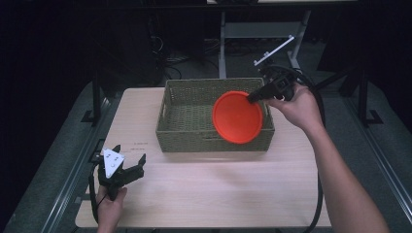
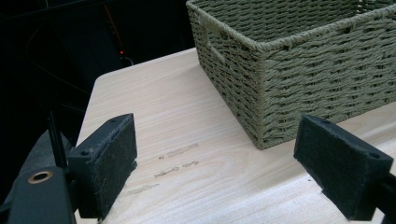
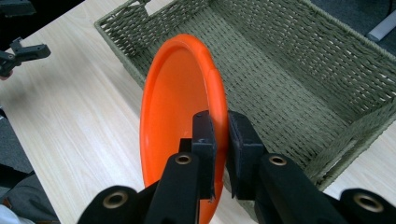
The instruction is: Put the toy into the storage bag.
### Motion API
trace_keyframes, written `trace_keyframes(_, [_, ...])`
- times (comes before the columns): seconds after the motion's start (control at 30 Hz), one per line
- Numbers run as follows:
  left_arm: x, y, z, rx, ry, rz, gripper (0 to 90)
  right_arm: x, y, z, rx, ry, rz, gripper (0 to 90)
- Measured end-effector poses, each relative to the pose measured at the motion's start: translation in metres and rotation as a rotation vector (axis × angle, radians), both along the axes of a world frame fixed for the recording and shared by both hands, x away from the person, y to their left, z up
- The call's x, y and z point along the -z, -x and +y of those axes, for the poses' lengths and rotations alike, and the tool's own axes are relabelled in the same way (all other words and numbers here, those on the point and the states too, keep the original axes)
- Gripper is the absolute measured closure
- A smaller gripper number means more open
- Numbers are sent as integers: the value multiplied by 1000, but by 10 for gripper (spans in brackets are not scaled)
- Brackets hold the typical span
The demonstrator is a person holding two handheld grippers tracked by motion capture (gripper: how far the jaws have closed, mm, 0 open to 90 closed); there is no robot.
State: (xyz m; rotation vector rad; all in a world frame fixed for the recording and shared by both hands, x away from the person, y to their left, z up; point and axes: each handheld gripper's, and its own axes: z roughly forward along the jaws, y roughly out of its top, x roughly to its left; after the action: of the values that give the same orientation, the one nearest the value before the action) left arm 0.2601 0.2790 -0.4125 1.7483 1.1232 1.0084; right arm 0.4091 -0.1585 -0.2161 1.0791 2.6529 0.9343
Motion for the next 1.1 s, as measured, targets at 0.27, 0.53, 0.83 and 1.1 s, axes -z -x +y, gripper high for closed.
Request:
trace_keyframes(0.27, [0, 0, 0, -1, 1, 1, 128, 1, -13, -3, 33, -11, 7, 821])
trace_keyframes(0.53, [0, 0, 2, -6, 9, -1, 127, 3, -23, -7, 71, -33, 19, 821])
trace_keyframes(0.83, [0, 1, 1, -9, 16, -3, 128, 4, -32, -12, 118, -54, 18, 820])
trace_keyframes(1.1, [0, 1, 1, -10, 23, -2, 128, 10, -42, -10, 156, -67, 24, 820])
